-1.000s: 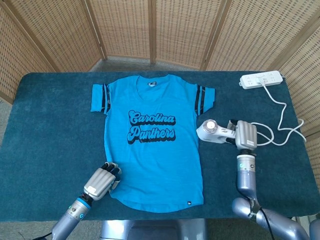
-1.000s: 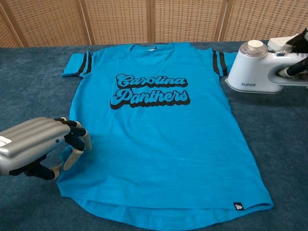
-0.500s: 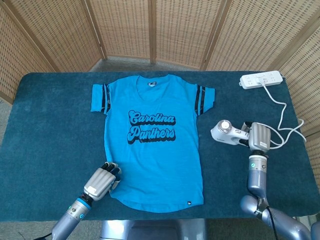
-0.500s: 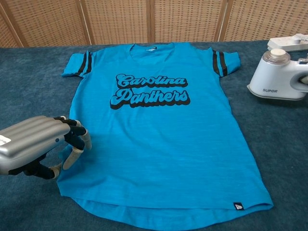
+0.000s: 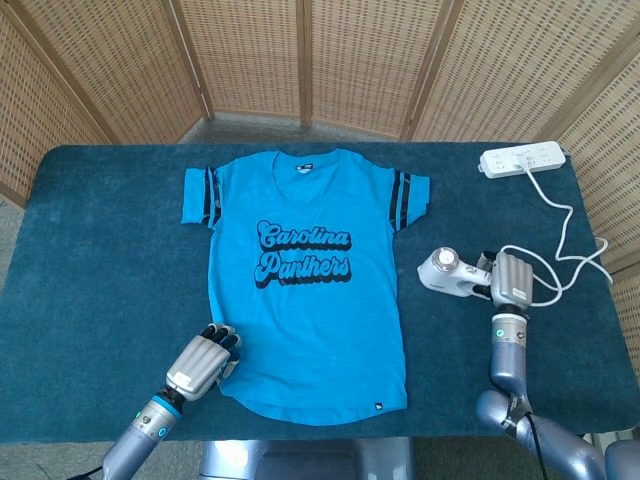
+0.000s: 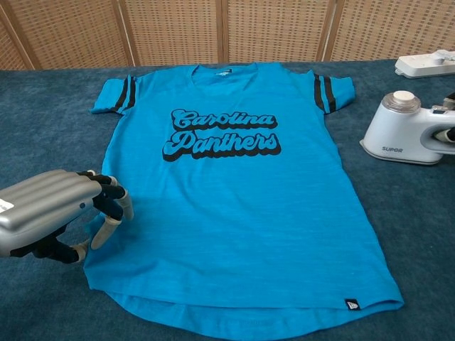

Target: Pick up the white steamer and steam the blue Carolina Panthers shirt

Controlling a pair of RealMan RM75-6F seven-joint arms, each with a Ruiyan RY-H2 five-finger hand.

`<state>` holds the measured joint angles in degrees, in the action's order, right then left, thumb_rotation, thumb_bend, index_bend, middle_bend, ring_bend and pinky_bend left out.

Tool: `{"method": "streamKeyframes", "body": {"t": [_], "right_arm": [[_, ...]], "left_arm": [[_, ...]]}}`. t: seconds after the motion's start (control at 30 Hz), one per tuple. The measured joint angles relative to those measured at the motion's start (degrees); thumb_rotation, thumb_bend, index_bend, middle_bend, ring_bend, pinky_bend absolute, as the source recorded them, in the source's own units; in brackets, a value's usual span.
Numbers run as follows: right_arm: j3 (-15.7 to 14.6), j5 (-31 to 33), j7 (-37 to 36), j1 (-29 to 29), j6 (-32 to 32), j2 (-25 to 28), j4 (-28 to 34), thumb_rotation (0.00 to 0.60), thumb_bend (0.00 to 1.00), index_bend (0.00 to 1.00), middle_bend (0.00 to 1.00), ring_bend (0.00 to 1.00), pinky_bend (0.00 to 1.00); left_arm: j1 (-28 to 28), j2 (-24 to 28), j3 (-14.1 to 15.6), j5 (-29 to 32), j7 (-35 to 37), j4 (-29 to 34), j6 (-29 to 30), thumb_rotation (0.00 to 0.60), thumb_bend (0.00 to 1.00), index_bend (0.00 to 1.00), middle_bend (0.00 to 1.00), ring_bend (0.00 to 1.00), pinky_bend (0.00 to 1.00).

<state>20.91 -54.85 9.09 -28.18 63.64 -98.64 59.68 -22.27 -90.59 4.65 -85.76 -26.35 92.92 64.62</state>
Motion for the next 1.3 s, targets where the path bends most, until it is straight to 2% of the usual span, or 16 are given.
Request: {"method": "streamKeyframes", "body": {"t": [0.37, 0.73, 0.93, 1.3], "right_arm": [[-0.5, -0.1, 0.2, 0.3, -1.0, 1.0, 1.0, 0.6, 0.35, 0.53, 0.53, 0.48, 0.41], [-2.0, -1.6, -0.3, 1.1, -1.5, 2.8, 2.7, 0.6, 0.35, 0.28, 0.3, 0.24, 0.21], [-2.8, -2.7, -0.8, 1.8, -1.2, 4.1, 4.1, 0.6, 0.35, 0.23, 0.26, 0.19, 0.17], [-5.1, -5.0, -1.0, 4.0, 0.0, 7.6, 9.0, 0.6, 0.35, 0.21, 0.25, 0.18, 0.15]], "left_arm": [[0.0, -0.1, 0.0, 0.0, 0.2, -0.2, 0.0, 0.6, 0.45, 0.71, 0.35, 0.23, 0.19], [-0.1, -0.3, -0.1, 0.1, 0.1, -0.4, -0.2, 0.6, 0.45, 0.71, 0.35, 0.23, 0.19], [-0.2, -0.5, -0.1, 0.2, 0.2, -0.7, -0.4, 0.6, 0.45, 0.71, 0.35, 0.23, 0.19], [-0.2, -0.5, 0.0, 0.0, 0.7, -0.9, -0.3, 0.6, 0.45, 0.71, 0.35, 0.23, 0.19]]}}
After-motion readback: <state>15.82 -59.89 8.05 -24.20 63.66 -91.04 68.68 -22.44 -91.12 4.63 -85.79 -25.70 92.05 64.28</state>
